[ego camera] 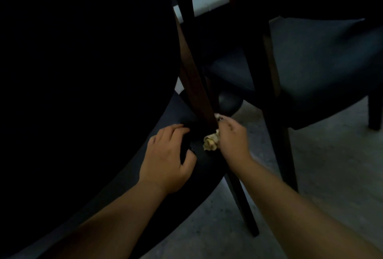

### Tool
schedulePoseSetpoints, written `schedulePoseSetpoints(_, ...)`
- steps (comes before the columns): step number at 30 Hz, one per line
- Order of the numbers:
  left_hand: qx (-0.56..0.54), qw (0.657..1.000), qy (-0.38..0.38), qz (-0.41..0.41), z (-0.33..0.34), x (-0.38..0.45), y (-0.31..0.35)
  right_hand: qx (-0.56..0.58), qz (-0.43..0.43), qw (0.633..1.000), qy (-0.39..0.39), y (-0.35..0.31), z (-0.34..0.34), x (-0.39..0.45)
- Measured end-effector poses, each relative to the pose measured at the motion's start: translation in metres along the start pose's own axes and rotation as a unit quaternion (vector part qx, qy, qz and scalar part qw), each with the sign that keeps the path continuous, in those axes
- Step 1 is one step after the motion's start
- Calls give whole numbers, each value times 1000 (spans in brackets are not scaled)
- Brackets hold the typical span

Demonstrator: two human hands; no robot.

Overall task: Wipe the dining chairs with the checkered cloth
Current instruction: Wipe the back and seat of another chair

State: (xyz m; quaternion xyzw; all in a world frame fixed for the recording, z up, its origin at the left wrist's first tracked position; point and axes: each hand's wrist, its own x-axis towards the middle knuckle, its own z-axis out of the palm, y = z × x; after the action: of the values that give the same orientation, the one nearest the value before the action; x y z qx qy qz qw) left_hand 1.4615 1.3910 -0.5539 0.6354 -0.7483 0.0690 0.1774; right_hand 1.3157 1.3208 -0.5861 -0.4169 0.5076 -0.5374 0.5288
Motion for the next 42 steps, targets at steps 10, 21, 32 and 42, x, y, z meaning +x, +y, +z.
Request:
schedulePoseSetpoints(10, 0, 996, 55, -73, 9, -2, -5, -591, -649, 440, -191, -28, -45, 4)
schedulePoseSetpoints(21, 27, 996, 49, -64, 14, -2, -8, -538, -459, 693, -136, -132, 45, 10)
schedulePoseSetpoints(32, 24, 996, 62, -63, 12, -1, -8, -471, -444, 739, -188, -23, -11, -38)
schedulePoseSetpoints(42, -14, 994, 56, -94, -1, -8, 4, -256, -217, 939, -72, -4, -14, -95)
